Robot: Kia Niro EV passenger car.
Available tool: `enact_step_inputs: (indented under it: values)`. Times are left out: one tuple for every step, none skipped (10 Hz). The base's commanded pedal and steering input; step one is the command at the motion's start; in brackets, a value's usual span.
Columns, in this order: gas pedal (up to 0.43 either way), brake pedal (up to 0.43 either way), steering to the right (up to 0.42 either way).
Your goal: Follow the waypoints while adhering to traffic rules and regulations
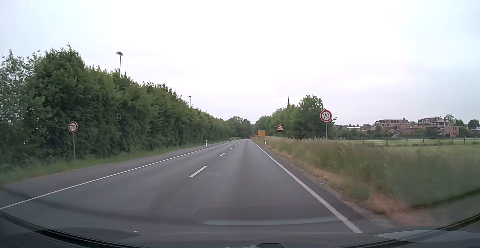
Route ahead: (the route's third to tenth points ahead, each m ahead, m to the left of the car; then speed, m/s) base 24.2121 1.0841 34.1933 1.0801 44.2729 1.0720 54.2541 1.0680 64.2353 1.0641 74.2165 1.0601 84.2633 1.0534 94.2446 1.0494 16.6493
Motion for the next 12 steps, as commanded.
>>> enact_step_inputs:
  values:
    - [0.177, 0.0, -0.001]
    - [0.177, 0.0, -0.001]
    - [0.169, 0.0, -0.001]
    - [0.157, 0.0, -0.001]
    - [0.157, 0.0, -0.001]
    - [0.157, 0.0, -0.001]
    - [0.15, 0.0, -0.001]
    - [0.15, 0.0, -0.001]
    - [0.138, 0.0, -0.001]
    - [0.138, 0.0, -0.001]
    - [0.138, 0.0, 0.0]
    - [0.138, 0.0, 0.0]
